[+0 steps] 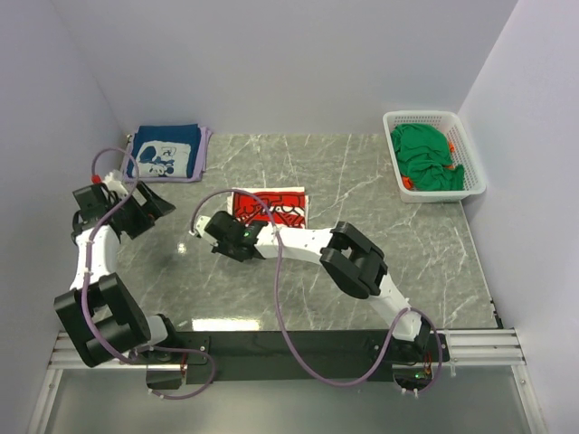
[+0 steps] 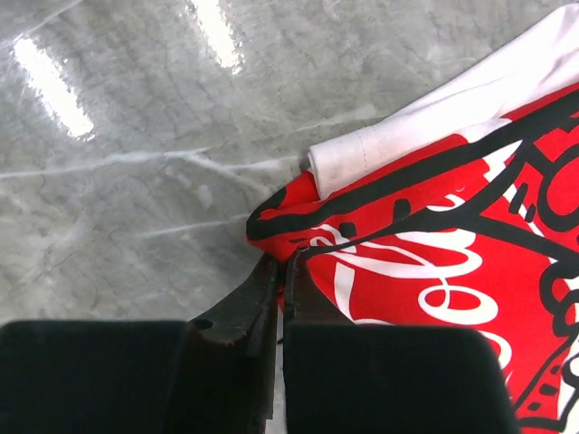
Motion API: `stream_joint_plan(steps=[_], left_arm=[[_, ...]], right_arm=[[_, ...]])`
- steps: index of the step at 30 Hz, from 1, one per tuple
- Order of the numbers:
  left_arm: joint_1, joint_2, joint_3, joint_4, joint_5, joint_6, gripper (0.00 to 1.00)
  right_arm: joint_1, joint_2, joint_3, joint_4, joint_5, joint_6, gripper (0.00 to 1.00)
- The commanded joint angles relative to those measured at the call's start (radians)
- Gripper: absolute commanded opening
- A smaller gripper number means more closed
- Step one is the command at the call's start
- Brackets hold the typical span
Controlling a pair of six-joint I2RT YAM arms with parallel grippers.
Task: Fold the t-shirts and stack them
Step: Neatly place the folded tshirt to the corner
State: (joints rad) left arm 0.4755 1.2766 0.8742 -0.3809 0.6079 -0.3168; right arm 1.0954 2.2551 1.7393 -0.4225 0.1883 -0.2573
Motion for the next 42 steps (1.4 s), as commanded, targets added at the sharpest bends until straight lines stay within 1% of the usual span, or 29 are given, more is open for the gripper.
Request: stream_joint_plan(steps=[1, 5, 8, 12, 13, 14, 17, 20, 21, 26, 28, 31, 39, 40, 42], left_arm=[[-0.034, 0.013, -0.049, 0.094, 0.042, -0.088, 0.98], [-0.13, 0.044, -0.101, 0.183, 0.049, -0.168, 0.99], [-0.199, 0.085, -0.112, 0.249, 0.046, -0.235, 0.99], [-0.265, 0.171, -0.135, 0.367, 0.033, -0.381, 0.99], [-0.282, 0.185, -0.133, 0.402, 0.023, -0.398, 0.99], [-0.314, 0.199, -0.124, 0.419, -0.014, -0.413, 0.99], [-0.37, 0.263, -0.113, 0.499, -0.055, -0.484, 1.0], [-0.411, 0.335, -0.078, 0.519, -0.094, -0.544, 1.0], [-0.419, 0.354, -0.073, 0.53, -0.096, -0.582, 0.99], [-0.474, 0.434, -0.038, 0.54, -0.126, -0.64, 0.99], [-0.517, 0.446, -0.037, 0.569, -0.129, -0.66, 0.99], [-0.547, 0.454, -0.052, 0.638, -0.155, -0.7, 1.0], [-0.591, 0.512, -0.06, 0.734, -0.168, -0.774, 0.99], [-0.595, 0.517, -0.044, 0.731, -0.171, -0.772, 0.98], [-0.598, 0.533, -0.031, 0.734, -0.181, -0.772, 0.9]], right_arm=[[-0.031, -0.083, -0.044, 0.03, -0.064, 0.003, 0.0], [-0.077, -0.173, -0.086, 0.054, -0.176, 0.006, 0.0], [-0.114, -0.209, -0.101, 0.067, -0.251, 0.02, 0.0], [-0.149, -0.218, -0.096, 0.073, -0.285, 0.044, 0.0], [-0.157, -0.218, -0.095, 0.08, -0.289, 0.052, 0.0], [-0.169, -0.219, -0.095, 0.085, -0.303, 0.058, 0.0], [-0.186, -0.213, -0.081, 0.085, -0.329, 0.084, 0.0], [-0.193, -0.215, -0.076, 0.096, -0.354, 0.099, 0.0], [-0.193, -0.215, -0.073, 0.099, -0.357, 0.105, 0.0], [-0.193, -0.201, -0.05, 0.117, -0.355, 0.128, 0.0], [-0.193, -0.19, -0.028, 0.12, -0.339, 0.139, 0.0], [-0.195, -0.158, 0.006, 0.12, -0.317, 0.151, 0.0], [-0.195, -0.128, 0.061, 0.14, -0.279, 0.182, 0.0], [-0.195, -0.117, 0.074, 0.137, -0.273, 0.185, 0.0], [-0.196, -0.109, 0.086, 0.133, -0.27, 0.193, 0.0]])
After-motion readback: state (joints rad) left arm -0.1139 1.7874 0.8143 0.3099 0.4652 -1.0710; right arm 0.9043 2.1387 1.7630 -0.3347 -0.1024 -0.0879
